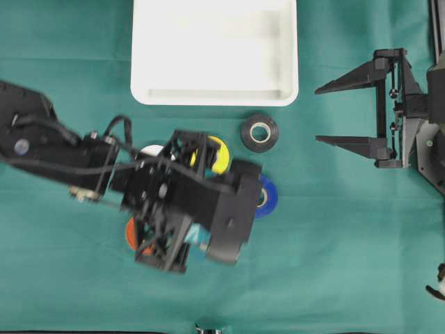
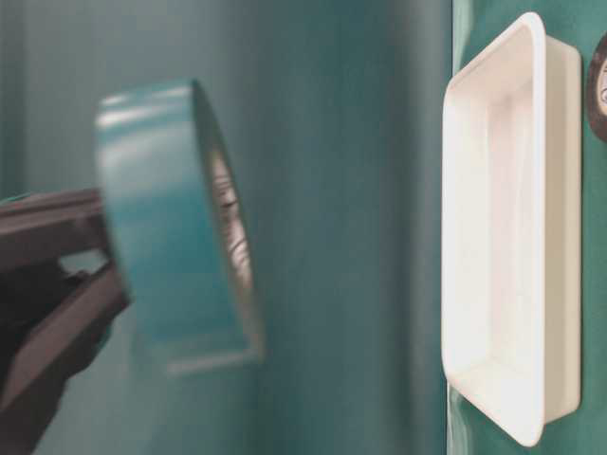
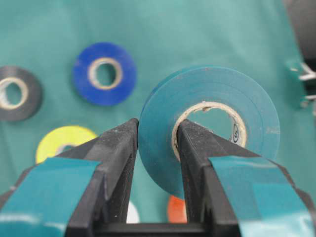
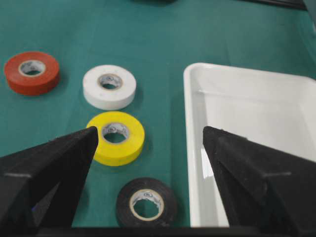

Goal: Pick up the tape from a random location and place it into the white case.
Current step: 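Lift the teal tape with the left gripper and carry it upward, then lower the held teal tape into the white tray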

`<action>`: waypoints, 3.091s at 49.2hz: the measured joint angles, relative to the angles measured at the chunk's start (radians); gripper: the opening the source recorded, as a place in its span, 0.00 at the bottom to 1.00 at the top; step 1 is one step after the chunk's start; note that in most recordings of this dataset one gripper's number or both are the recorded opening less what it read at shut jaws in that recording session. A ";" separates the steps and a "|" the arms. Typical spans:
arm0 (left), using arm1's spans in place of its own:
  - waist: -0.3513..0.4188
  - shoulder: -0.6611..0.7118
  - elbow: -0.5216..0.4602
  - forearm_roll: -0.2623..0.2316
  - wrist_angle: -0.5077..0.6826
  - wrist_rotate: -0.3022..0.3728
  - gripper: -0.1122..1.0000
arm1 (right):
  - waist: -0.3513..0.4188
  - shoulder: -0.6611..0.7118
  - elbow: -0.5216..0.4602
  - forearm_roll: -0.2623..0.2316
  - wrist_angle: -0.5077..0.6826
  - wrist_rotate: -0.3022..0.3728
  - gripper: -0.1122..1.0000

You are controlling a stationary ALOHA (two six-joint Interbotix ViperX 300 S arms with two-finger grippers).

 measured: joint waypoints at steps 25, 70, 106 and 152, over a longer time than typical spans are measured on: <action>0.321 -0.058 0.104 0.000 -0.005 0.018 0.29 | 0.002 0.000 -0.002 -0.002 0.006 0.000 0.91; 0.560 -0.063 0.109 0.000 -0.077 0.058 0.29 | 0.002 0.000 -0.002 0.000 0.017 -0.002 0.91; 0.574 -0.025 0.141 0.002 -0.167 0.057 0.29 | 0.002 0.008 0.000 -0.002 0.018 -0.006 0.91; 0.683 0.235 0.324 0.000 -0.502 0.057 0.29 | 0.002 0.021 -0.002 -0.003 0.018 -0.006 0.91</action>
